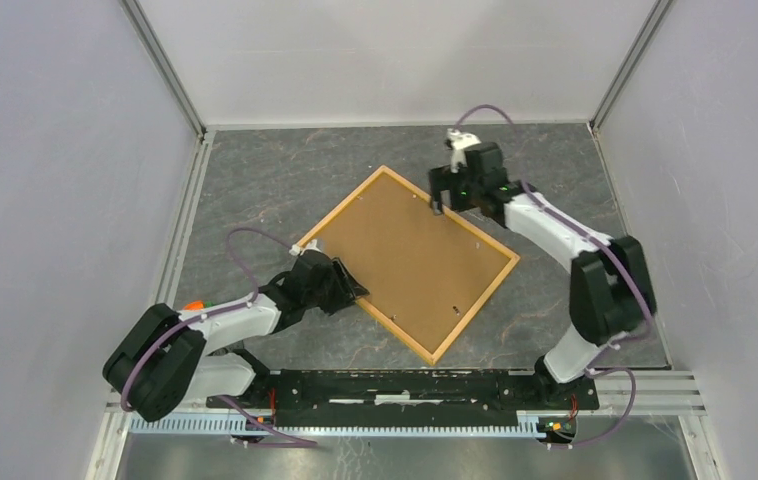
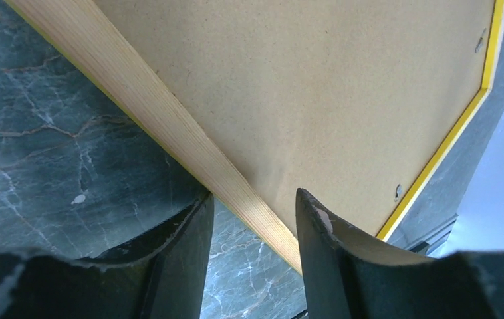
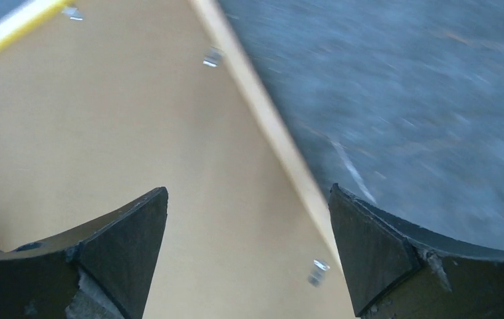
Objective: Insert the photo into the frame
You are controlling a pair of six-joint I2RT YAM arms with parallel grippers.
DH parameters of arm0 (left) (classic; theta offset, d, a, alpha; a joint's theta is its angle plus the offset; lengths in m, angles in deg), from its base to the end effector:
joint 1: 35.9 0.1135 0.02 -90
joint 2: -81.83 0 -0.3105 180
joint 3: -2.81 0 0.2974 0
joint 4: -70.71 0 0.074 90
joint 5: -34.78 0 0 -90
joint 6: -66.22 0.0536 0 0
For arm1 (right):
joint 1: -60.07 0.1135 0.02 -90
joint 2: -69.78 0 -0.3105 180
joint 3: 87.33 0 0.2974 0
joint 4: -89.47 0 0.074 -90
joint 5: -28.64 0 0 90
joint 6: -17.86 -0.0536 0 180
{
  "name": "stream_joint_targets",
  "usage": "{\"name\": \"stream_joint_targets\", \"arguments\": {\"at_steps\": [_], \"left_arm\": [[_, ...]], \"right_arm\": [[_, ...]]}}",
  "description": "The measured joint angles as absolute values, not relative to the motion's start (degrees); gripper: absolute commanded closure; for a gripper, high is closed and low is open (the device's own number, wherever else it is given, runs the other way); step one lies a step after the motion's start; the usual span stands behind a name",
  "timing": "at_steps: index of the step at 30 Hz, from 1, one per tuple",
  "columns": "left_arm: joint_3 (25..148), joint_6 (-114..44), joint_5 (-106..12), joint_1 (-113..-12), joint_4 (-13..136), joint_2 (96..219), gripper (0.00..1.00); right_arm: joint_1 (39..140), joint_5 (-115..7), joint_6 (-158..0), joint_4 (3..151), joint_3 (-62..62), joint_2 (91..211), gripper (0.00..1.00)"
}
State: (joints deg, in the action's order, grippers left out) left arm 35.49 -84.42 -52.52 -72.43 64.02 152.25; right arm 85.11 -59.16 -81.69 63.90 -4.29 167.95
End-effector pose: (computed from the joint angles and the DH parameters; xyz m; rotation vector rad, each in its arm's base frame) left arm 0.1931 -0.1462 0.1347 -0.5025 2.4724 -0.8340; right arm 0.4050 0.1914 0.2600 -0.3310 2.2826 0.3569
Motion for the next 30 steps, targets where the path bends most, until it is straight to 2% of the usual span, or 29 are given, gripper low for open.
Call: {"name": "stream_joint_targets", "arguments": {"at_steps": [3,7,11,30], "left_arm": [[36.8,-84.8,-52.7,-72.2,62.9,153.9,0.59],[37.5,-86.5,-53.6,-72.0,61.8,155.0,0.79],[37.6,-88.7,-54.2,-72.0,61.1,154.8,0.88],[37.7,-90.0,-56.0,-72.0,62.7,154.7,0.93]], "right_arm": [[79.3,-59.5,-80.7,65.6,-12.5,161.1,0.04],[74.4,-60.8,-80.6,66.5,-23.1,156.7,0.05],[73.0,-61.4,-80.4,67.0,-30.3,155.3,0.1],[72.4,-66.7,-76.1,71.6,-32.3,156.3,0.16]]}}
